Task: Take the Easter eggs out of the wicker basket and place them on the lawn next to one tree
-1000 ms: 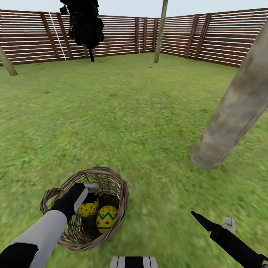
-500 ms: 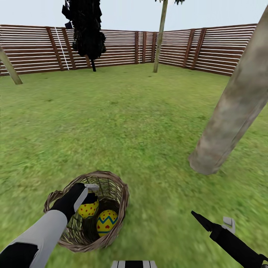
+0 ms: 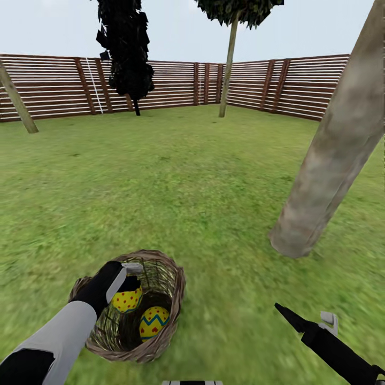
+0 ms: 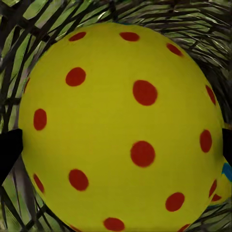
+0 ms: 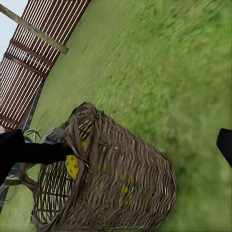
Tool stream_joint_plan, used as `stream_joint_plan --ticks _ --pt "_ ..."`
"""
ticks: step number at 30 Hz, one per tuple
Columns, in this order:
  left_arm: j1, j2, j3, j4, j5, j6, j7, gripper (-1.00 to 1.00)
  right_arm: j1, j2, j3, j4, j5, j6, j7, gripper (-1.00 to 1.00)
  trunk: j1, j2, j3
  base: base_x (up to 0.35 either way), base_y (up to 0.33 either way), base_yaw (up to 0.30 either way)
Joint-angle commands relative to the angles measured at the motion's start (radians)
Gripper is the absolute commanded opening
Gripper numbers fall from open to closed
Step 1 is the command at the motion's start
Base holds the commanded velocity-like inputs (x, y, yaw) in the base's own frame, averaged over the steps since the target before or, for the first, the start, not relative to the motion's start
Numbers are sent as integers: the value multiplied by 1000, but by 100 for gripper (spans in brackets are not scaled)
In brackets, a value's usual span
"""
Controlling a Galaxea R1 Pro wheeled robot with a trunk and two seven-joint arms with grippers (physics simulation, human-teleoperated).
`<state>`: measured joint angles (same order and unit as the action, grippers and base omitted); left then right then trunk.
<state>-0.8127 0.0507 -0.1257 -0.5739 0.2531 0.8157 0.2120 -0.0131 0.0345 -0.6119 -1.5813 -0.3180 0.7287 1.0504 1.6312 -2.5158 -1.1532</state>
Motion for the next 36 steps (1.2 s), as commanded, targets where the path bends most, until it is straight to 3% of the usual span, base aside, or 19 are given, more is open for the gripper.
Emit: stream_joint_plan --ticks 1,15,18,21,23,28,34,36 --pt "0 1 -8 -1 10 3 7 -100 -1 1 -2 0 -3 6 2 100 -1 0 3 -8 0 0" --pt "1 7 -8 -67 10 26 7 -100 -1 1 -2 0 -3 6 2 100 -7 3 57 -121 -94 0" --pt "1 10 -6 -162 11 79 7 -100 -1 1 -2 0 -3 6 2 100 -8 4 69 -3 -2 0" --pt "3 11 -4 -311 11 178 8 -100 -1 1 -2 0 -3 6 2 100 -10 5 80 0 0 0" --pt "5 11 -2 -358 12 227 9 -100 -1 1 -2 0 -3 6 2 100 -11 5 88 0 0 0" --pt "6 11 0 -385 11 231 11 -100 -1 1 -2 0 -3 6 2 100 -13 6 108 0 0 0" --pt "10 11 1 -481 6 231 12 -100 -1 1 -2 0 -4 7 2 100 -15 8 131 0 0 0" --pt "8 12 -3 -469 6 231 15 -100 -4 -11 6 11 7 5 -9 100 -16 8 138 0 0 0"
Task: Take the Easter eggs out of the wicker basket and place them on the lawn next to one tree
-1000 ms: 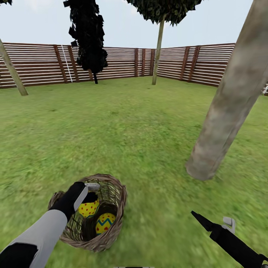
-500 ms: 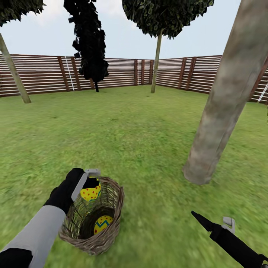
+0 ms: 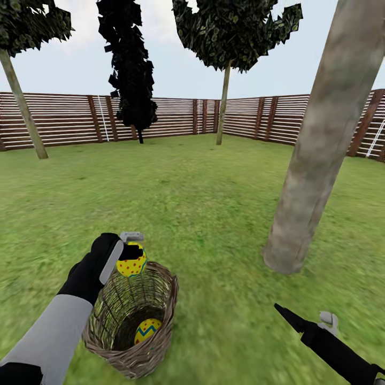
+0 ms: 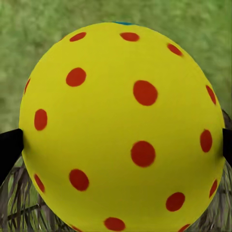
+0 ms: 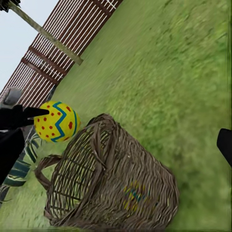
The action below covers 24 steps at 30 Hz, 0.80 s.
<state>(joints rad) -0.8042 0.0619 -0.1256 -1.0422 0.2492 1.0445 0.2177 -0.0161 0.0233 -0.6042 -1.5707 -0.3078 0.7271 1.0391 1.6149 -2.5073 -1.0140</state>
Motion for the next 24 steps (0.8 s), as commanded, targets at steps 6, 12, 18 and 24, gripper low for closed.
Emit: stream_joint_plan --ticks 6,12,18,24 --pt "-1 1 -3 20 10 3 9 -100 -1 -4 -2 0 -1 6 -7 100 -3 1 22 0 0 0" --pt "-1 1 -3 20 10 3 9 -100 -1 -4 -2 0 -1 6 -7 100 -6 2 46 0 0 0" --pt "8 -3 -5 35 4 3 10 -100 1 -9 -8 0 -5 5 -5 100 -8 4 69 0 0 0" --pt "8 -4 -5 36 4 3 10 -100 1 -9 -8 0 -4 5 -5 100 -11 5 92 0 0 0"
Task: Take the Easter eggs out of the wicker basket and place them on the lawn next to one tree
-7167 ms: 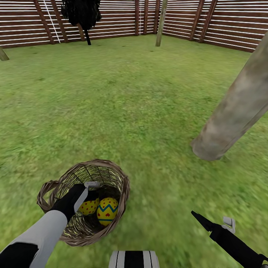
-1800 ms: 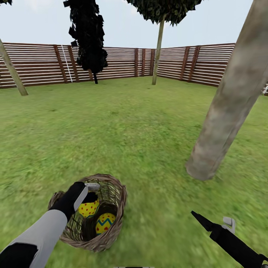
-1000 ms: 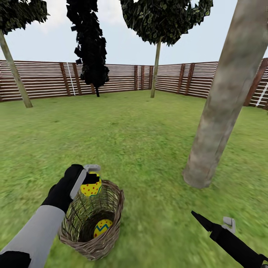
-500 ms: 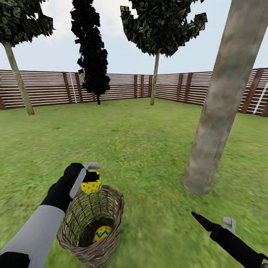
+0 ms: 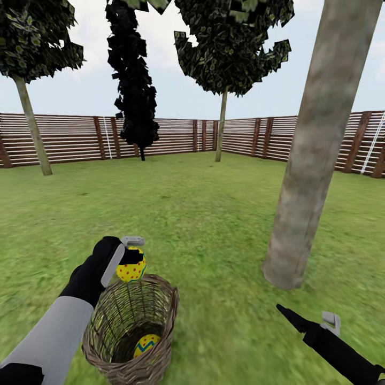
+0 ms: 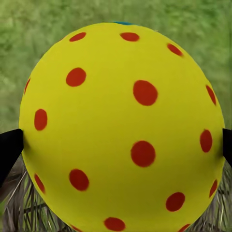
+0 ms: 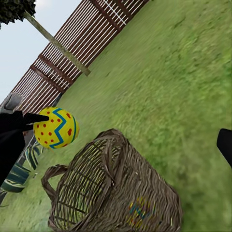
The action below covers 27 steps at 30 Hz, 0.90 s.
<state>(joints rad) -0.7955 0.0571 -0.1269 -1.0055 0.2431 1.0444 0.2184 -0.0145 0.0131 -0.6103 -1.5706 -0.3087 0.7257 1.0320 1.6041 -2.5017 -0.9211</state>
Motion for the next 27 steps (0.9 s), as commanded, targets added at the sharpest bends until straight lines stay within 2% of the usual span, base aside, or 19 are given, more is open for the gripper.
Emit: stream_joint_plan --ticks 1,9,27 --pt "-1 1 -3 -1 10 3 9 -100 -1 1 -2 0 -3 6 2 100 -1 0 3 0 0 0" --pt "-1 1 -3 -1 10 3 10 -100 -2 1 -2 1 7 7 0 100 -5 3 34 0 0 0" --pt "-1 -1 -4 1 10 3 10 -100 -2 1 -2 1 8 8 0 100 -74 129 90 0 0 0"
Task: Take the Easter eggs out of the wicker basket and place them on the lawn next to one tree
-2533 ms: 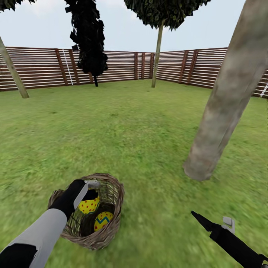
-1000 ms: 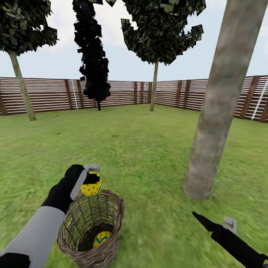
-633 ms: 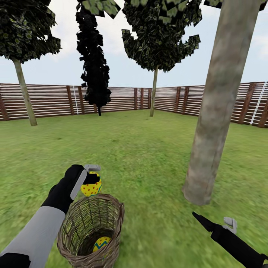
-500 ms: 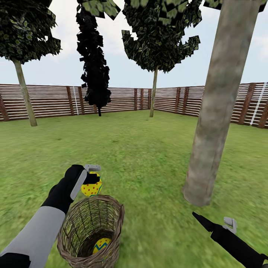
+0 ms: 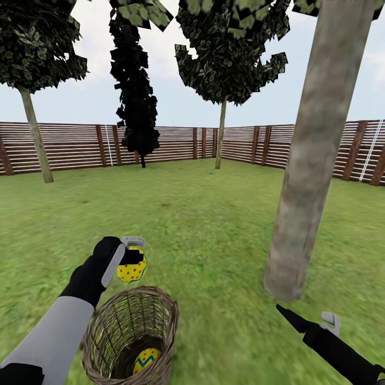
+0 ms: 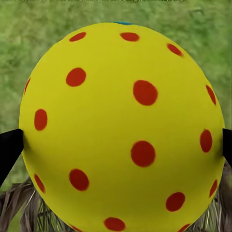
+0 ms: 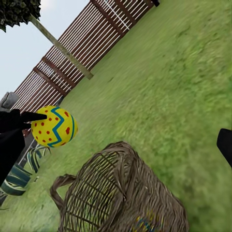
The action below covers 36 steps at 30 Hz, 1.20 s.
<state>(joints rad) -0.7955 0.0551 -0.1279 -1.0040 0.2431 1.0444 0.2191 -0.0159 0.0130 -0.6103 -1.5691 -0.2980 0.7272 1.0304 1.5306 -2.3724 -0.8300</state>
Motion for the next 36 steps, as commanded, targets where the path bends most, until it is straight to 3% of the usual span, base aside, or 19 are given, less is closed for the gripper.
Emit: stream_joint_plan --ticks 1,12,36 --pt "-1 1 -4 -1 10 3 9 -100 -1 1 -2 0 -3 6 2 100 -4 7 2 0 0 0" --pt "-1 2 -2 79 10 3 9 -100 -1 1 0 0 -3 6 2 100 -46 84 37 0 0 0" --pt "-1 2 -1 82 10 3 9 -100 -1 1 0 1 -3 4 2 100 -138 252 112 0 0 0"
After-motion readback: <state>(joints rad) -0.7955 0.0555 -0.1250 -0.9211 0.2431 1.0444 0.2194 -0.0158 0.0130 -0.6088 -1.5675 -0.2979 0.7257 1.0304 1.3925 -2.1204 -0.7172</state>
